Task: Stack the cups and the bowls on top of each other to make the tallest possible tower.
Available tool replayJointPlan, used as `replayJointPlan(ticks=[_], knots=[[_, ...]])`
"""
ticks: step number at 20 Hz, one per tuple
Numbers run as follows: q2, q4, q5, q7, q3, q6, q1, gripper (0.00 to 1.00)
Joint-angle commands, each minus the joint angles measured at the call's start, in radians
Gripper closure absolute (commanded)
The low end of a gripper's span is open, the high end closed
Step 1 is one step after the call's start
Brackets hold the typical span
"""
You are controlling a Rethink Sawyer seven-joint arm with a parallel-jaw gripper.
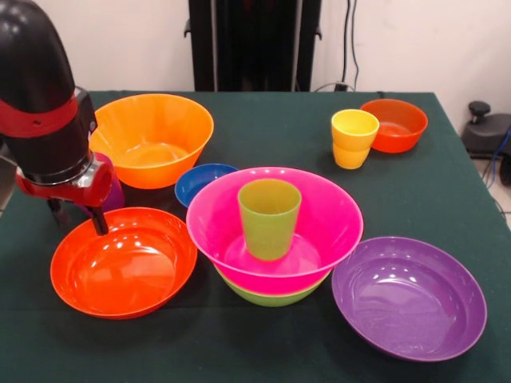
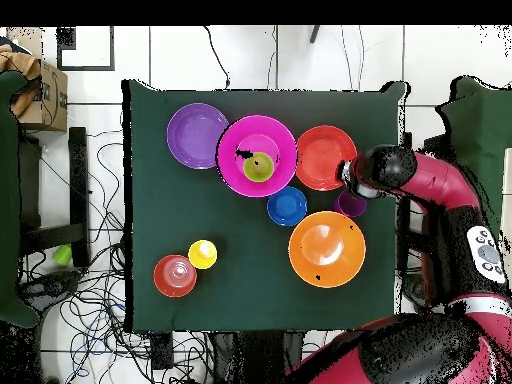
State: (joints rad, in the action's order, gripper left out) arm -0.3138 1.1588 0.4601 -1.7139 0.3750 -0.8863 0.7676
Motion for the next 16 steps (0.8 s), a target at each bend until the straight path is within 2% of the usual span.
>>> replayJointPlan(ticks=[1, 10, 11, 16], knots=[[-0.001, 0.082, 0.095, 0.131, -0.018, 0.076, -0.009, 0.00], [0.006, 0.064, 0.095, 0.119, -0.014, 0.089, -0.016, 0.00], [0.006, 0.064, 0.094, 0.117, -0.014, 0.091, -0.017, 1.00], [0.005, 0.062, 0.094, 0.109, -0.017, 0.104, -0.020, 1.00]])
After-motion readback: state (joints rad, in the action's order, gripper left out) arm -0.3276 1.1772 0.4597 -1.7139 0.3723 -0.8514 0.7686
